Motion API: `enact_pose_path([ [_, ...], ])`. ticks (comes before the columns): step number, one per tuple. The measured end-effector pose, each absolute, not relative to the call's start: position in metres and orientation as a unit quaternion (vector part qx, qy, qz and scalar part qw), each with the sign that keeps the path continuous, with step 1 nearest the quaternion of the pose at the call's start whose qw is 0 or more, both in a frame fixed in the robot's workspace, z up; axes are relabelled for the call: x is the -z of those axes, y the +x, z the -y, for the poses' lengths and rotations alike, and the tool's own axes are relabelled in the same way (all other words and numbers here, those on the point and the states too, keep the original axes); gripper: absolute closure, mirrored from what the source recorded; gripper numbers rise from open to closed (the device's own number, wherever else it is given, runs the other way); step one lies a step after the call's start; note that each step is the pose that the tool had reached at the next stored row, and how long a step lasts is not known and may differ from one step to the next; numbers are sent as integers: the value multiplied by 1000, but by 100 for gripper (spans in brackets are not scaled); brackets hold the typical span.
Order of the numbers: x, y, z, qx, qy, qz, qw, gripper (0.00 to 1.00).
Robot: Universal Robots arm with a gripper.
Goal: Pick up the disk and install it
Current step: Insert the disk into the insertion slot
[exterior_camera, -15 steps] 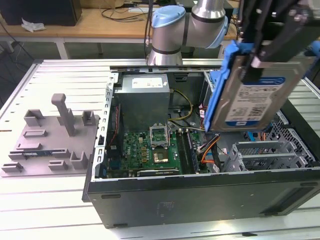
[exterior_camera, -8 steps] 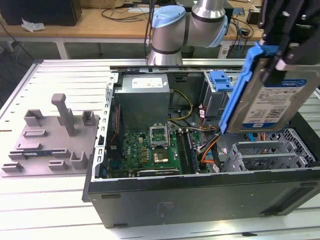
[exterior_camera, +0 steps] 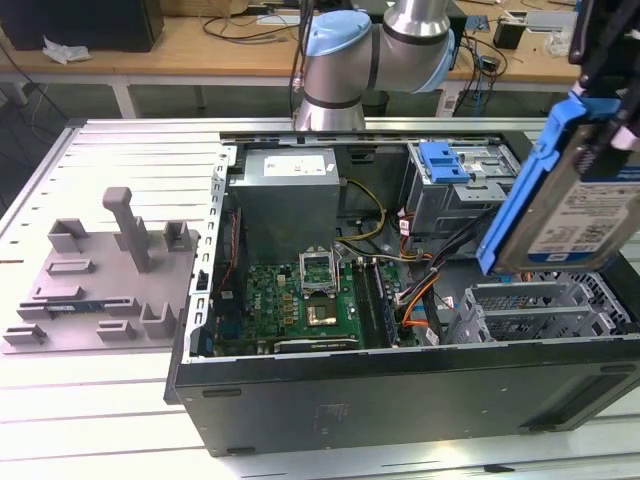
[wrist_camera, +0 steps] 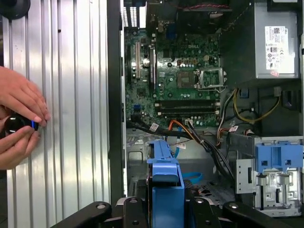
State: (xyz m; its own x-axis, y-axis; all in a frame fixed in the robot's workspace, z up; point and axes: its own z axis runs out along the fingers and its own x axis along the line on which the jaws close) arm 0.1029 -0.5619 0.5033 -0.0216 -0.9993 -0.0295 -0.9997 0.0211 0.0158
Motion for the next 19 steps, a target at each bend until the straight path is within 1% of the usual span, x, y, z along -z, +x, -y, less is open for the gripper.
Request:
enact_pose_path([
  [7,-500,111,574,-16,-699,-715,5,64],
  [19,-491,111,570,-15,-699,-715,5,64],
])
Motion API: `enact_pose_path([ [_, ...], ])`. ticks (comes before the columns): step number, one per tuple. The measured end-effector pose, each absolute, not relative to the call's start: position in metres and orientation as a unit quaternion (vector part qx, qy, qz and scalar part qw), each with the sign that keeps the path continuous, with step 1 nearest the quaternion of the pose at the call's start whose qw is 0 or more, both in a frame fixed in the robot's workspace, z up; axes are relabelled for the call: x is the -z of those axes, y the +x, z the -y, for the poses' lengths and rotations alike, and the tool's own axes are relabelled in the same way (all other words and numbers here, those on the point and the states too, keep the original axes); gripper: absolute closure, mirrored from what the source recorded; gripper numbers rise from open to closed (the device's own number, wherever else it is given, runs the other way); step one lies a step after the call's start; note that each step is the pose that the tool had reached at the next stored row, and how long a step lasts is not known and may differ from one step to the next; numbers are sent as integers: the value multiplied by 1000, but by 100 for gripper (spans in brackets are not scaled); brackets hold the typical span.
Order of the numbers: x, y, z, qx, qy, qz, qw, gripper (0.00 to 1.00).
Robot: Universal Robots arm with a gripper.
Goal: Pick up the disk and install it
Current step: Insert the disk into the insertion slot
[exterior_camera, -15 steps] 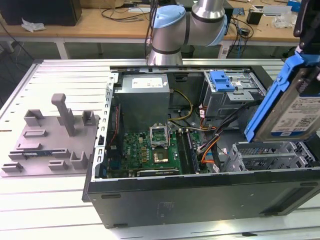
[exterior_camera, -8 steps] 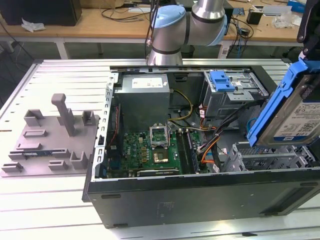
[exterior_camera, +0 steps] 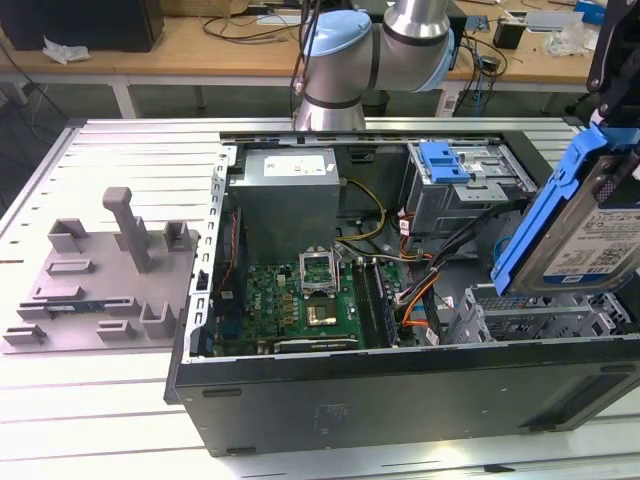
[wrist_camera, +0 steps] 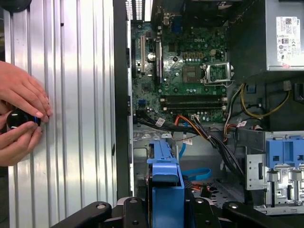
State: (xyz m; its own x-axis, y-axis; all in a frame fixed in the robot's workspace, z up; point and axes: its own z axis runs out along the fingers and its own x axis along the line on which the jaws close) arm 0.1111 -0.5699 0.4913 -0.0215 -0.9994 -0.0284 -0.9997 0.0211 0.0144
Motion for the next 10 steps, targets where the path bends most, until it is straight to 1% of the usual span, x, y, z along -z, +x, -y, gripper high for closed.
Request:
enact_pose_path([
  [10,-486,114,556,-14,-699,-715,4,64],
])
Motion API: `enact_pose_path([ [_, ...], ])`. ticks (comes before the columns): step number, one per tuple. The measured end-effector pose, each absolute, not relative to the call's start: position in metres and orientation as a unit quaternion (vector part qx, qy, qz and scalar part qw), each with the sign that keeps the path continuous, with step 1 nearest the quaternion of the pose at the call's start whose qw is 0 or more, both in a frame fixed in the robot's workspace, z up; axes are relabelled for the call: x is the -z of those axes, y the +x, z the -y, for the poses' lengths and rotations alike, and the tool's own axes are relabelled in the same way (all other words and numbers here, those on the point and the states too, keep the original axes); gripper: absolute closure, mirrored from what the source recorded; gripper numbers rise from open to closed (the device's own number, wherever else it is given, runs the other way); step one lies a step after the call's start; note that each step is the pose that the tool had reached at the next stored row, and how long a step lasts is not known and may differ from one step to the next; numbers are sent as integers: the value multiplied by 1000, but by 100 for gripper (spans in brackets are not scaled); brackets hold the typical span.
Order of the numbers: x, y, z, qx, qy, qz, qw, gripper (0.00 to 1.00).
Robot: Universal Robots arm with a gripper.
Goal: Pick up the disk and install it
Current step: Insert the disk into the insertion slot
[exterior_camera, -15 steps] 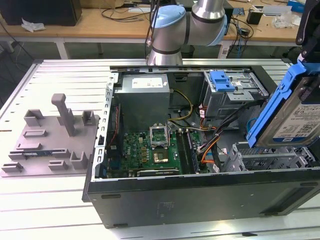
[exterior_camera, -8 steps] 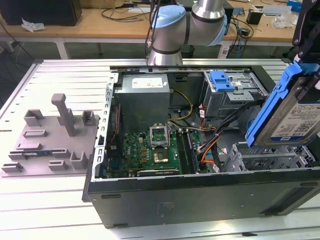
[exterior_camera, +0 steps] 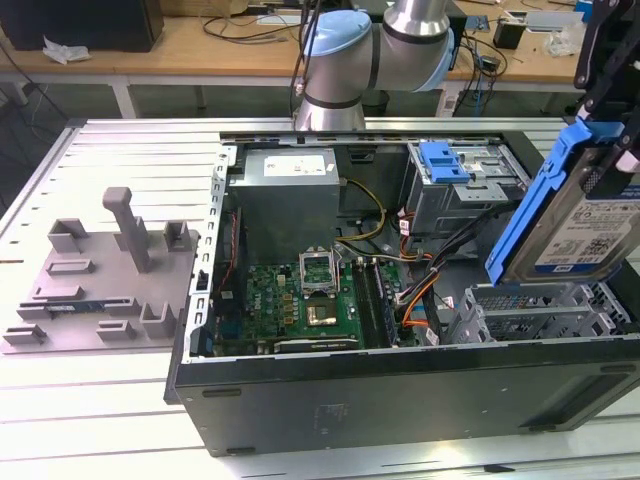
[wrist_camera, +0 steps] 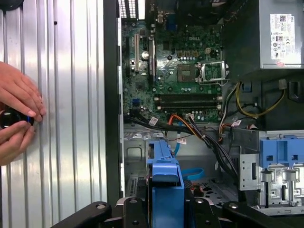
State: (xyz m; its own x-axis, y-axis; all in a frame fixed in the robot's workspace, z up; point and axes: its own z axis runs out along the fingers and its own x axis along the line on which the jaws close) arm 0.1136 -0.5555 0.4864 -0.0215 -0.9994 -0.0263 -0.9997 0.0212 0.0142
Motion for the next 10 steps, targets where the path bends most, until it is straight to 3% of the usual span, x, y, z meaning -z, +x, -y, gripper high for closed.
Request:
enact_pose_path([
  [10,-479,115,551,-12,-700,-714,5,64],
])
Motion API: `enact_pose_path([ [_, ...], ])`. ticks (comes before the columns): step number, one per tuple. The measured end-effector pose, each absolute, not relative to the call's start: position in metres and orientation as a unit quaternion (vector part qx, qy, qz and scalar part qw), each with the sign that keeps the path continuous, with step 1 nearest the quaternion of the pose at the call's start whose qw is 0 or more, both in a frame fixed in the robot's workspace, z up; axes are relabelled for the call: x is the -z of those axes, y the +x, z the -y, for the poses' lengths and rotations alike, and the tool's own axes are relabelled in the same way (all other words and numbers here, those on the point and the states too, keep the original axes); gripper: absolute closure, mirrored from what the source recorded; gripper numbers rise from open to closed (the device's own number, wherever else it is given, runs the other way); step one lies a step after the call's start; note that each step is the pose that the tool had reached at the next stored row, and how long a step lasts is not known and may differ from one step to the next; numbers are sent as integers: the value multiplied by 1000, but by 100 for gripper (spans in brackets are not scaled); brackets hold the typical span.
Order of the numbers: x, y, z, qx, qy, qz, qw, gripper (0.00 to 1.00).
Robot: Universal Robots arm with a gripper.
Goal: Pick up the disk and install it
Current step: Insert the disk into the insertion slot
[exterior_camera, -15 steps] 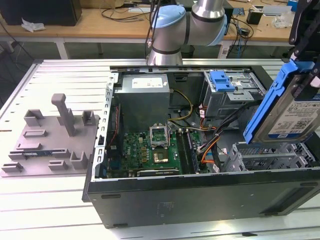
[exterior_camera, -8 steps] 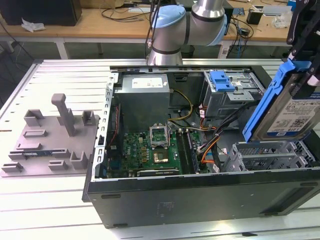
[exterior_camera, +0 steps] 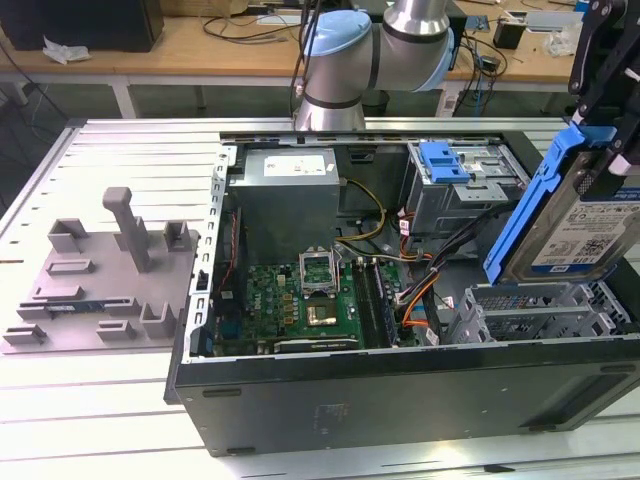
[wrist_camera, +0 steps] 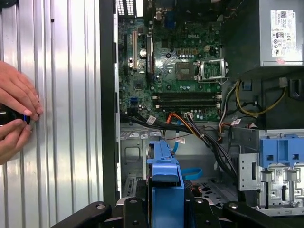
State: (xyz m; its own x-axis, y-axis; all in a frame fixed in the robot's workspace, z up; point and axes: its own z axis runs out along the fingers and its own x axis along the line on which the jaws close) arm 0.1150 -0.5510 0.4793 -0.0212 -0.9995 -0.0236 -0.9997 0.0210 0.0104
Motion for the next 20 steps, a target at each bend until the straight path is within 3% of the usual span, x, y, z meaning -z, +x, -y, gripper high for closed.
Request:
enact_pose_path([
  [20,-476,112,551,-9,-700,-714,6,64],
])
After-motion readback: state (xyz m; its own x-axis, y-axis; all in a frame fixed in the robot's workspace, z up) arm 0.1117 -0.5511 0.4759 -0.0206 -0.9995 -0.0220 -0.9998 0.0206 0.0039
